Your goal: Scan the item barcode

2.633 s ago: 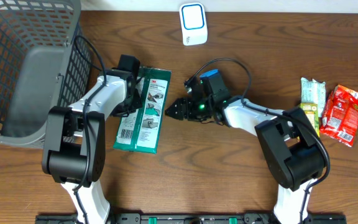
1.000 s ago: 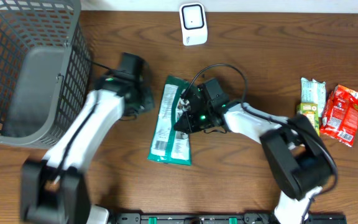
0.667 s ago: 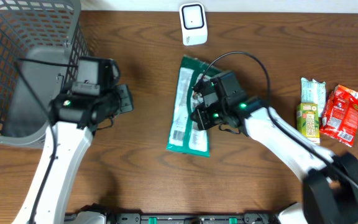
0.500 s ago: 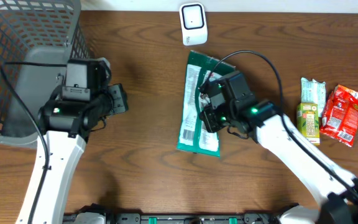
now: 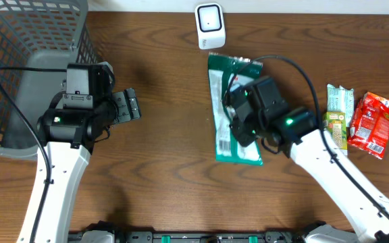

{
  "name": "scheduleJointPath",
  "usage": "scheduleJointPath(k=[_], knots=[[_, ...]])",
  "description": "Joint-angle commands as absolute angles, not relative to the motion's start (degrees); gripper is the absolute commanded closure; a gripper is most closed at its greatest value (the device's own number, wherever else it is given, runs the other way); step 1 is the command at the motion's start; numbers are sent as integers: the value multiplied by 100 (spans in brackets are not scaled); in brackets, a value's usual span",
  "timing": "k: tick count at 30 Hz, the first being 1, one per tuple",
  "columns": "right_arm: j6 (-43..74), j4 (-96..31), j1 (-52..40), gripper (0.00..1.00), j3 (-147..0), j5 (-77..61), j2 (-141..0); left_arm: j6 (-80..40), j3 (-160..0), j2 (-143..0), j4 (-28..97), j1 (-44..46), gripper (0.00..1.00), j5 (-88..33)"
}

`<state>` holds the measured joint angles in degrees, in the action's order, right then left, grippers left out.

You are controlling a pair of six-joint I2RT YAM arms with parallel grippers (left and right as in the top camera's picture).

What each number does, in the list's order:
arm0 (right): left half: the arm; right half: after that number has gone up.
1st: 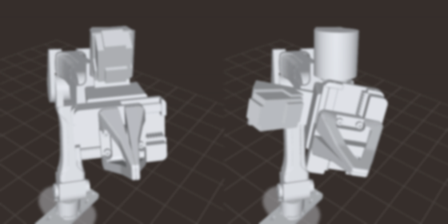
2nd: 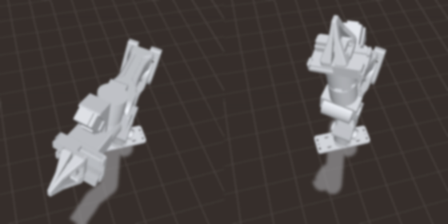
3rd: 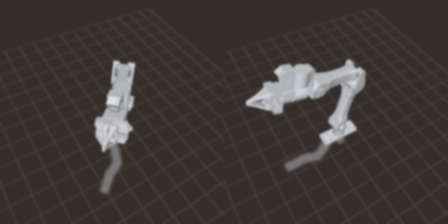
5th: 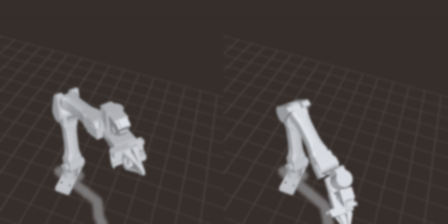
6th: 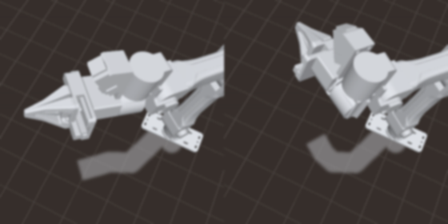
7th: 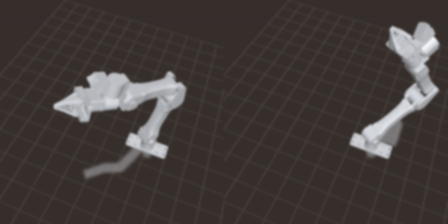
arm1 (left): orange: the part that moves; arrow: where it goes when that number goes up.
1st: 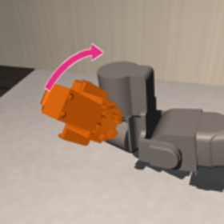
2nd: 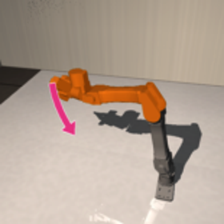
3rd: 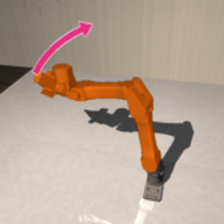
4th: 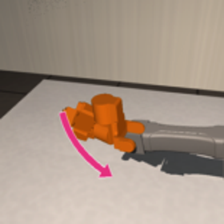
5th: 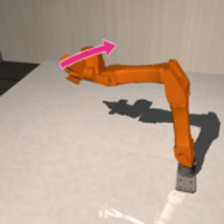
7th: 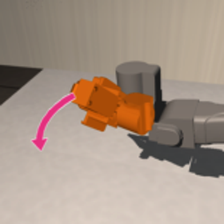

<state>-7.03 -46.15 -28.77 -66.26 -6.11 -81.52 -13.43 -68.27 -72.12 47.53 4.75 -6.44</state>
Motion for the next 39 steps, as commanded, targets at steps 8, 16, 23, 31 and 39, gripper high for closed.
scheduleJointPath(k=[8,16,23,31,39], knots=[[-1925,-5889,-2860,99,-9961,1284,-8873,-1271,-6960,-7201,4755,456,12,-554],[-3697,-3793,-2991,99,-10575,2248,-9647,-1271,-6960,-7201,4755,456,12,-554],[-4943,-1935,-3017,99,-10575,3203,-10805,-1271,-6960,-7201,4755,456,12,-554],[-6160,408,-3127,99,-10575,3336,-12103,-1271,-6960,-7201,4755,456,12,-554],[-7531,2460,-3249,99,-10575,3315,-13238,-1271,-6960,-7201,4753,456,11,-554]])
